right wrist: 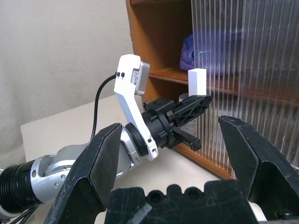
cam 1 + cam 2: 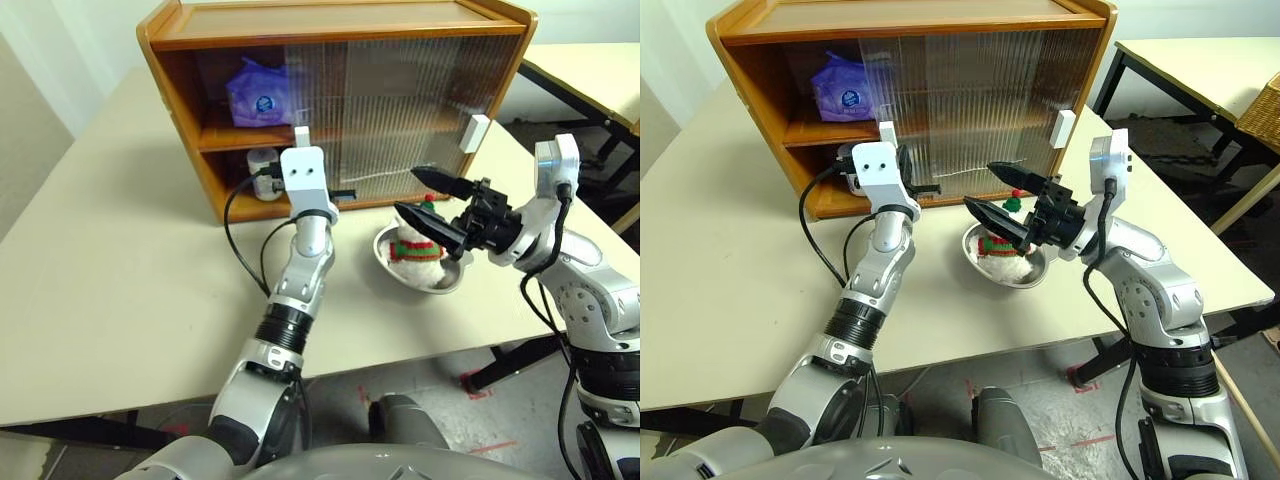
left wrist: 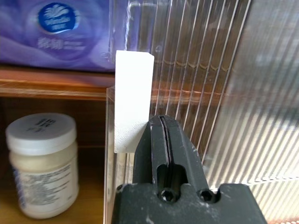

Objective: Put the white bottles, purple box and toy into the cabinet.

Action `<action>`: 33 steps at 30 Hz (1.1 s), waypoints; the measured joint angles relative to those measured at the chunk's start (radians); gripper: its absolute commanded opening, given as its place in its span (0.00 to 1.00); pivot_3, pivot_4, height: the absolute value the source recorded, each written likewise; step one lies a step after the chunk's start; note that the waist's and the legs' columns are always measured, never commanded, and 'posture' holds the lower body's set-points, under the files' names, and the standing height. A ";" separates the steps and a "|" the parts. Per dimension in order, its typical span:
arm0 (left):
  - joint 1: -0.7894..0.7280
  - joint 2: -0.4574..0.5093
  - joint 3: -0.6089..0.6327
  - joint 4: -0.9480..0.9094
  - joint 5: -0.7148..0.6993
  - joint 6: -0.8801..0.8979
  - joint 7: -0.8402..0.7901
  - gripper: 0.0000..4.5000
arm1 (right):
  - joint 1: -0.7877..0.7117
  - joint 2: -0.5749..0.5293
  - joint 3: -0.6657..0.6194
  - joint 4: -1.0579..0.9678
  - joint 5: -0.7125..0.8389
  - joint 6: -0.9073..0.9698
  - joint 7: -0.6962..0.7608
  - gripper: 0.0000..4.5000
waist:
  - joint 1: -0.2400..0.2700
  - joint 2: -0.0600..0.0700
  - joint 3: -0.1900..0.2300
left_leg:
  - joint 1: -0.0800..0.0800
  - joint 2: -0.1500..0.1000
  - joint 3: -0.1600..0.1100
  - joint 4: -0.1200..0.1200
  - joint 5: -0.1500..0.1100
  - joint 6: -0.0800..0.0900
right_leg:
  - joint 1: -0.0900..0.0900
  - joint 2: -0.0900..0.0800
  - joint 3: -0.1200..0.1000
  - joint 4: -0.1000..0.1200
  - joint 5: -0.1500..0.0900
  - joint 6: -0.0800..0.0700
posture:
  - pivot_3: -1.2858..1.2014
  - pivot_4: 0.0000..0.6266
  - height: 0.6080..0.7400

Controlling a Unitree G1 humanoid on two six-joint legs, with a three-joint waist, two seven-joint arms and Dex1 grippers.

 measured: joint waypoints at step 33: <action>0.030 0.059 0.100 -0.149 0.081 0.026 0.053 0.01 | -0.037 0.026 0.008 0.027 -0.007 -0.001 0.003 1.00 | 0.002 0.000 0.000 | 0.000 0.000 0.000 0.000 0.000 0.000 | 0.000 0.001 0.001 0.000 0.003 -0.001 | 0.53 0.00 1.00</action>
